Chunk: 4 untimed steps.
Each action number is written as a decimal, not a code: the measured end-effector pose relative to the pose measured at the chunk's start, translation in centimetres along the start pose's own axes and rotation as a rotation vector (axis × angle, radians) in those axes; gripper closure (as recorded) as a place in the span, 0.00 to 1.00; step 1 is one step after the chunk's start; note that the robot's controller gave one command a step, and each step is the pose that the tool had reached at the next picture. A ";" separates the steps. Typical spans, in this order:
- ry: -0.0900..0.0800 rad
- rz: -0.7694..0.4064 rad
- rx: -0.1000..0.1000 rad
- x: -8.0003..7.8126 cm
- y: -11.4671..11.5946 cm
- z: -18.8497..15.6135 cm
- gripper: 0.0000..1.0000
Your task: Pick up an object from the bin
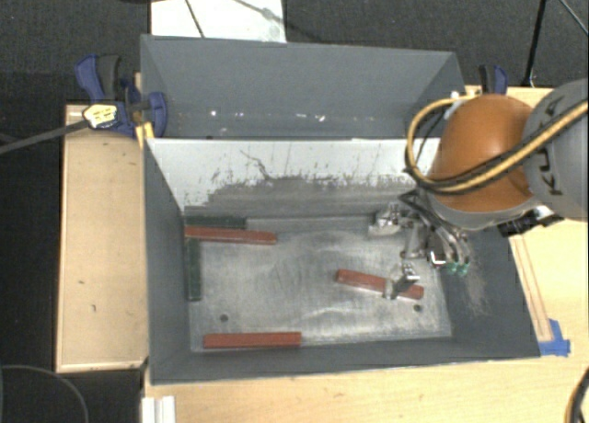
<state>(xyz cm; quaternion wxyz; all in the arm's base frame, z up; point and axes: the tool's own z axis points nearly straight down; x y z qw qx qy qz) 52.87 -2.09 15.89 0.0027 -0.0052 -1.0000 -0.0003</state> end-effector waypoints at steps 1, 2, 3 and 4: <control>-0.008 -0.001 0.000 -0.2 0.0 -0.4 0.00; -0.020 -0.080 0.000 -2.7 0.9 8.3 1.00; -0.020 -0.081 0.000 -2.7 0.9 8.3 1.00; -0.005 -0.234 0.001 -1.7 5.6 -11.9 1.00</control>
Offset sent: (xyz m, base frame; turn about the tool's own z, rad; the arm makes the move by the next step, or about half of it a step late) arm 0.0220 0.0091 -0.0889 -0.0836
